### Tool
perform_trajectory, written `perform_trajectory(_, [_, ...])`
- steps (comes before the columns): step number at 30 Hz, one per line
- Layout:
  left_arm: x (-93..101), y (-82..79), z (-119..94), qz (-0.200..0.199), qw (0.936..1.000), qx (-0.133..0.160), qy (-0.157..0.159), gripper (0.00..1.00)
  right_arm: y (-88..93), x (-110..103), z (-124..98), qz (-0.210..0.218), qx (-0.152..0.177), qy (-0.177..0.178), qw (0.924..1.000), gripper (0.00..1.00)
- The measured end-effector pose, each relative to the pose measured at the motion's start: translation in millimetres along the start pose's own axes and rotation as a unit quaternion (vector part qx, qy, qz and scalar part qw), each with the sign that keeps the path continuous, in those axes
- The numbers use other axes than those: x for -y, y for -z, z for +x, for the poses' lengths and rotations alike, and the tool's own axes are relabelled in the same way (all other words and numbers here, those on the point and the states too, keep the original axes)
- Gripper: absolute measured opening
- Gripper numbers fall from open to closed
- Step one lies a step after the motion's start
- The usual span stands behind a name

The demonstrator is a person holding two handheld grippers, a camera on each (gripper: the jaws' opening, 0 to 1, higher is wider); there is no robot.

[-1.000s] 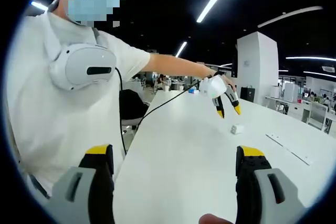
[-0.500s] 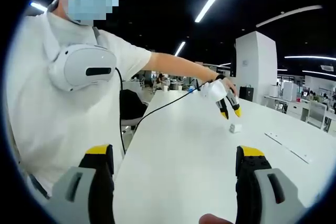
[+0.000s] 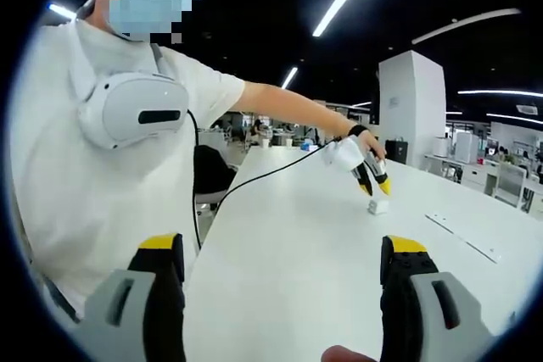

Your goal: Plug the desk Type‑C cable into the charger adapter.

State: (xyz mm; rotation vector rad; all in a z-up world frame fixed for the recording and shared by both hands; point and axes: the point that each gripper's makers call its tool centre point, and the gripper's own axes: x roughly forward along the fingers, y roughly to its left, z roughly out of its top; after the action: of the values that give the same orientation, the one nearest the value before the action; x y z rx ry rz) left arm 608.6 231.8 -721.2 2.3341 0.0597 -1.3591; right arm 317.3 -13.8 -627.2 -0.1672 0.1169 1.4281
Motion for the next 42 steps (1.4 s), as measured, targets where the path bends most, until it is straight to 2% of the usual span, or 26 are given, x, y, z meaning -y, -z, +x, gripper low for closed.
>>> perform_trajectory(3, [0.8,0.7,4,0.017,0.9999,-0.001,-0.003,0.38,0.2,0,0,0.0,-0.001,0.0,1.0,0.98])
perform_trajectory(4, [3.1,1.2,6,0.03,0.9995,-0.005,0.002,0.39,-0.1,-1,1,0.0,0.0,0.0,1.0,0.98])
perform_trajectory(6, [4.6,-4.8,8,0.058,0.9983,0.006,0.002,0.4,0.0,-1,1,0.0,0.0,0.0,1.0,0.98])
perform_trajectory(9, [3.4,-7.6,11,0.068,0.9977,0.01,-0.002,0.41,0.9,-1,0,0.001,-0.001,0.002,1.0,0.98])
perform_trajectory(11, [-1.7,-5.5,12,0.07,0.9974,0.008,-0.012,0.4,0.8,0,-1,0.001,0.0,0.002,1.0,0.98])
perform_trajectory(17, [-3.9,-2.0,13,0.072,0.9973,0.005,-0.011,0.38,1.6,1,-1,0.002,-0.003,0.004,1.0,0.98])
perform_trajectory(20, [-2.9,-0.8,16,0.082,0.9966,0.001,-0.005,0.3,0.8,2,-1,0.001,-0.001,0.004,1.0,0.98])
perform_trajectory(32, [-2.9,-2.7,25,0.087,0.9961,0.015,0.006,0.34,3.1,6,-1,0.005,-0.002,0.007,1.0,0.98])
perform_trajectory(42, [9.0,-1.5,32,0.122,0.9914,0.022,0.043,0.35,4.9,7,-3,0.008,-0.001,0.009,0.9999,0.98])
